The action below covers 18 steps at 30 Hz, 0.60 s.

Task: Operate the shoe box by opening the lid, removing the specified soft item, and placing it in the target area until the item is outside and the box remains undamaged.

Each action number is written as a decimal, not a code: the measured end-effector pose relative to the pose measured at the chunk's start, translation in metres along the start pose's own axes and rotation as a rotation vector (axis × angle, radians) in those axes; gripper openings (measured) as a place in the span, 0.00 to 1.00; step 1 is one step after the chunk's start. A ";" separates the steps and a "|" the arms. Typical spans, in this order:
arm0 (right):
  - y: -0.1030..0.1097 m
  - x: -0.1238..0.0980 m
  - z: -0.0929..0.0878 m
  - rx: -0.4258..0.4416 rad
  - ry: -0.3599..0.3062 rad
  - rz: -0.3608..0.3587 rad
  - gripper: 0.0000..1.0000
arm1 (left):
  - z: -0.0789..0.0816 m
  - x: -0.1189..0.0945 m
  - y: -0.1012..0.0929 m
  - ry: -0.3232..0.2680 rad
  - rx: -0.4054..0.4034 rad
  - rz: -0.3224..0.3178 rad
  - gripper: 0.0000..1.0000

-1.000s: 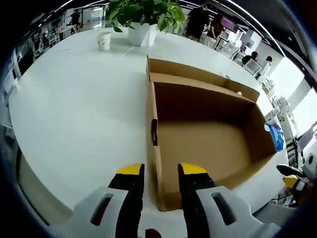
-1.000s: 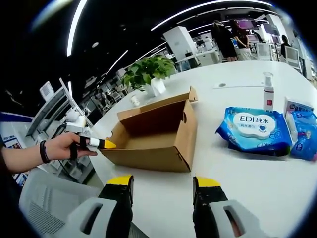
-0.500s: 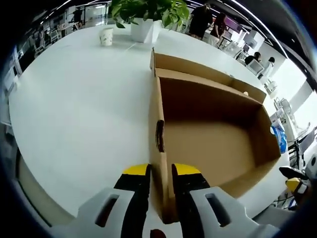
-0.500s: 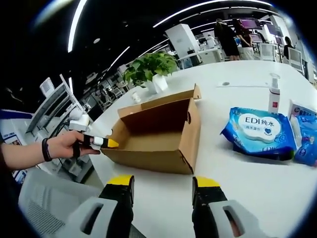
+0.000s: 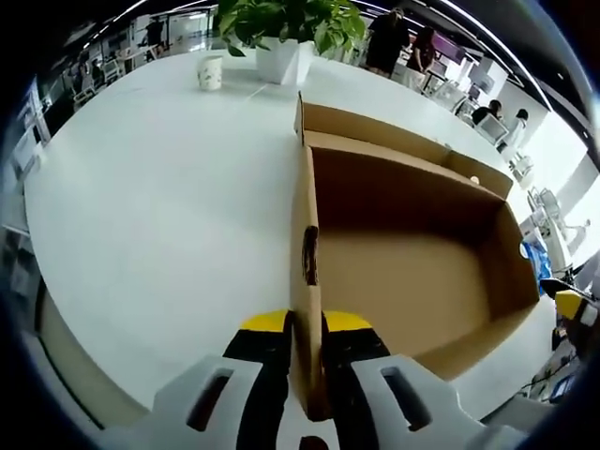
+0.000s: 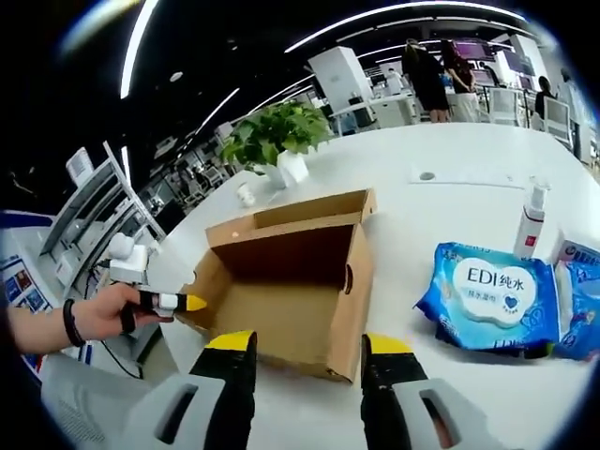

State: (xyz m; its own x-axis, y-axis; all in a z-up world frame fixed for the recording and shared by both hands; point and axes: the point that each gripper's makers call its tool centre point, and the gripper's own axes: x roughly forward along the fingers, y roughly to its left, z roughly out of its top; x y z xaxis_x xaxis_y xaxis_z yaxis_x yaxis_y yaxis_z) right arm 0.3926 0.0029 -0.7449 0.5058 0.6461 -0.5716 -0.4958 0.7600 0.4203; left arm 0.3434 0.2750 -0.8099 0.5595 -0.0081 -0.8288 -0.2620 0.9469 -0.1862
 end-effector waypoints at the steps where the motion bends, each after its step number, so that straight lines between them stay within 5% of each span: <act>1: 0.000 0.000 0.001 0.000 0.001 -0.002 0.42 | 0.000 0.000 0.000 -0.002 -0.004 0.002 0.09; 18: -0.004 0.035 0.051 0.024 -0.024 -0.039 0.42 | 0.001 0.001 0.001 -0.014 -0.023 -0.001 0.08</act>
State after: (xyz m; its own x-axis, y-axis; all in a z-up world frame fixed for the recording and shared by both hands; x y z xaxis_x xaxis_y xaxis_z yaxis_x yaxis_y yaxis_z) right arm 0.4487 0.0259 -0.7306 0.5418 0.6169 -0.5709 -0.4585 0.7862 0.4144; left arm 0.3440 0.2765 -0.8104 0.5705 -0.0041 -0.8213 -0.2797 0.9392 -0.1990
